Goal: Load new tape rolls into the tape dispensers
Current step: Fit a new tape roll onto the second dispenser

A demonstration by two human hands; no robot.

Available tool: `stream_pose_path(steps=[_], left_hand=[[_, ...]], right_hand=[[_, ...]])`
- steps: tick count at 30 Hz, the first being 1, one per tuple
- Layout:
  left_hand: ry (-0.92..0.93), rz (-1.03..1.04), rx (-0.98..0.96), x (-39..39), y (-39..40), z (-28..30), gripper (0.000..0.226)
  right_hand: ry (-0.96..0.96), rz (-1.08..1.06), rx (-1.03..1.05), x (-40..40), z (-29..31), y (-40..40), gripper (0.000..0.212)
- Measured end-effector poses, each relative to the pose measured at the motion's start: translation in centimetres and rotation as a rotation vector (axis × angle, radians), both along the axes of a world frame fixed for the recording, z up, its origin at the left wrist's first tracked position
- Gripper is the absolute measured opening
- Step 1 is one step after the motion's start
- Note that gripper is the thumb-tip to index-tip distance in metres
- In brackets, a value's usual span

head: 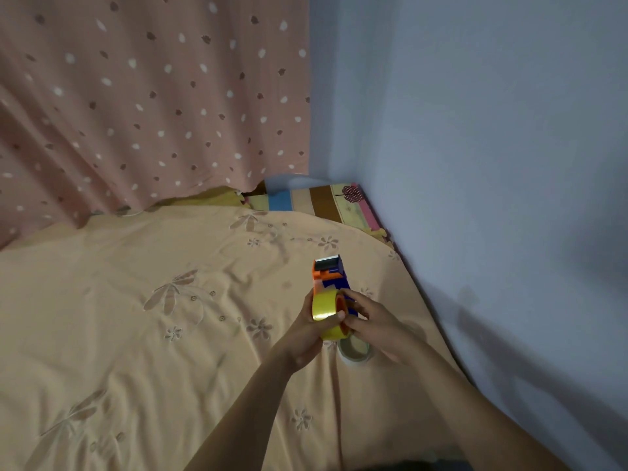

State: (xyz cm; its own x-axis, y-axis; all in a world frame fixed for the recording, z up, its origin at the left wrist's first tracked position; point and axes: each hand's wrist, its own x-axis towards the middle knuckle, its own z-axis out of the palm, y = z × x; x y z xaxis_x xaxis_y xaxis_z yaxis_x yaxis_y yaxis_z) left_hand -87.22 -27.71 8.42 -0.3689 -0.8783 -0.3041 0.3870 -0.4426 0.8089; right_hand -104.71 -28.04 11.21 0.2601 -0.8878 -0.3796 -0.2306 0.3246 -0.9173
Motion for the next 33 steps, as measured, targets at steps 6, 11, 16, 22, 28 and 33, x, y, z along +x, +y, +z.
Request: stream_pose_path(steps=[6, 11, 16, 22, 28, 33], left_hand=[[0.054, 0.057, 0.05, 0.8, 0.2, 0.0, 0.075], [0.113, 0.079, 0.061, 1.2, -0.1, 0.6, 0.065], [0.121, 0.096, 0.074, 1.1, -0.3, 0.9, 0.069], [0.093, 0.081, 0.076, 2.0, -0.2, 1.0, 0.061], [0.002, 0.19, 0.151, 6.0, 0.5, 0.7, 0.048], [-0.126, 0.261, 0.159, 10.4, 2.2, -0.3, 0.037]], right_hand=[[0.438, -0.128, -0.264, 0.5, 0.9, -0.8, 0.036], [0.277, -0.14, 0.034, 1.4, 0.4, -1.2, 0.057], [0.281, -0.142, -0.015, 2.8, -0.7, -1.1, 0.027], [0.462, -0.191, -0.061, 4.5, -0.9, -1.6, 0.012], [0.483, -0.172, -0.115, 8.3, -1.1, -1.6, 0.012], [0.449, -0.205, -0.123, 13.3, -1.9, -0.7, 0.013]])
